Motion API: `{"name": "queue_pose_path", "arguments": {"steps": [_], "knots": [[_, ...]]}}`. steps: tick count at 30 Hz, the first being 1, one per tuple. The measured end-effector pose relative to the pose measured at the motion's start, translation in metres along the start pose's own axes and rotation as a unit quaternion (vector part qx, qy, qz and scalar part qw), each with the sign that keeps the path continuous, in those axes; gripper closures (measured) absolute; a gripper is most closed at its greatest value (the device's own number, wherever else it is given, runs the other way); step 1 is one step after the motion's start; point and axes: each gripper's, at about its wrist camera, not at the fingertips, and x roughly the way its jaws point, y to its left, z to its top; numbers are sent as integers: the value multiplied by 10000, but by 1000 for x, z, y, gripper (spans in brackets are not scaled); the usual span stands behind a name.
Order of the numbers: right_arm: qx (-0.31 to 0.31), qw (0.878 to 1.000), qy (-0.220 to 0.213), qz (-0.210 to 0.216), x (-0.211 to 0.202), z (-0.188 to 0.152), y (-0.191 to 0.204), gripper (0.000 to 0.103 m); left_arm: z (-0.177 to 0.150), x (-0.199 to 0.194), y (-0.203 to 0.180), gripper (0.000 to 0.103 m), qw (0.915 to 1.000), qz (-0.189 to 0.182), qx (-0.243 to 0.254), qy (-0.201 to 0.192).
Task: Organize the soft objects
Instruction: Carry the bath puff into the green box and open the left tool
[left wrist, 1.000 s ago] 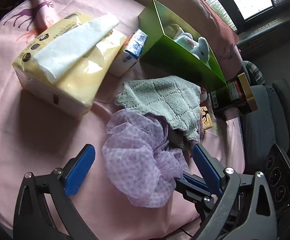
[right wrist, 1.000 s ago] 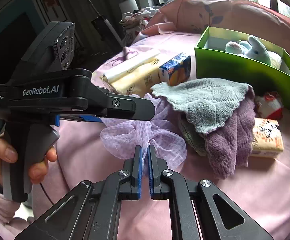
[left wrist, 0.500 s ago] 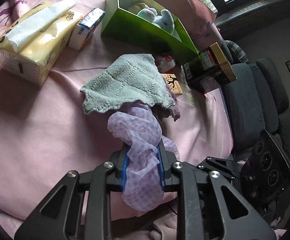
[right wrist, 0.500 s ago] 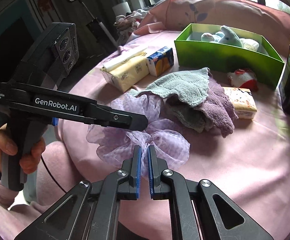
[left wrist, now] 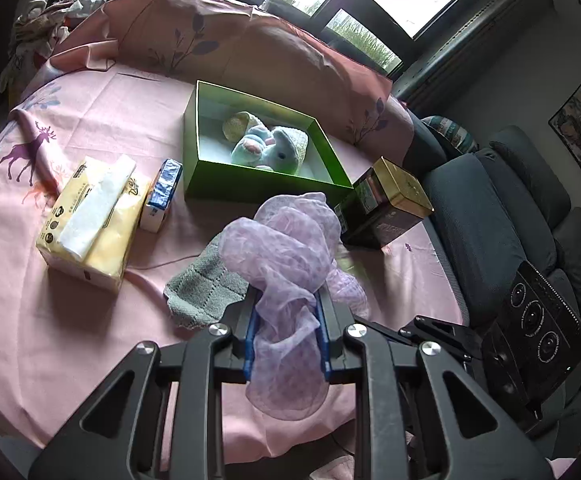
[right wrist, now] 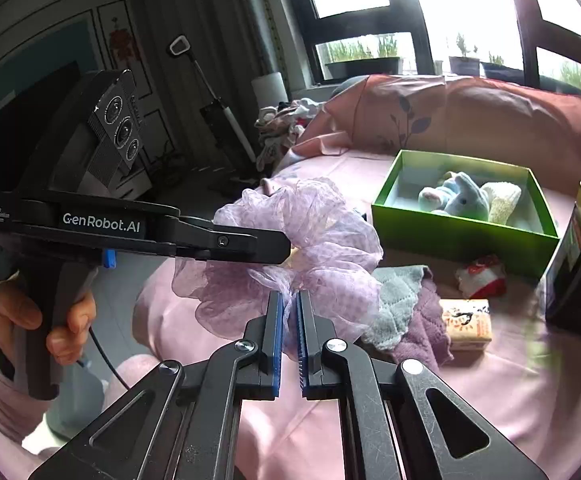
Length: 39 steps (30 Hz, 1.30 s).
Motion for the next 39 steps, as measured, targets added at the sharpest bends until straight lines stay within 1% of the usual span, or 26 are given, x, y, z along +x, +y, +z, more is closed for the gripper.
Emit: {"name": "queue_pose_path", "arguments": {"steps": [4,9,13,17,21,27,31,39], "knots": [[-94,9996,-122,-254,-1,17,-7,96,24,8,-13,81,9997,49,219,-77],[-123,9977,-278,-599,3,39,-27,96,55,24,-26,81,9988,155,449,-146],[-93,9958,-361,-833,10,54,-47,96,78,42,-35,81,9979,183,581,-213],[-91,9938,-408,-1030,19,68,-66,96,101,63,-38,81,9976,225,606,-227],[-53,9914,-442,-1228,32,79,-85,96,123,86,-41,81,9965,362,723,-230],[87,9901,-347,-1357,62,91,-113,96,150,124,-37,81,9943,642,828,-200],[125,9892,-195,-1445,87,96,-129,96,163,151,-23,81,9939,821,730,-76],[347,9884,231,-1459,134,96,-156,96,175,197,6,80,9913,1169,555,241]]}}
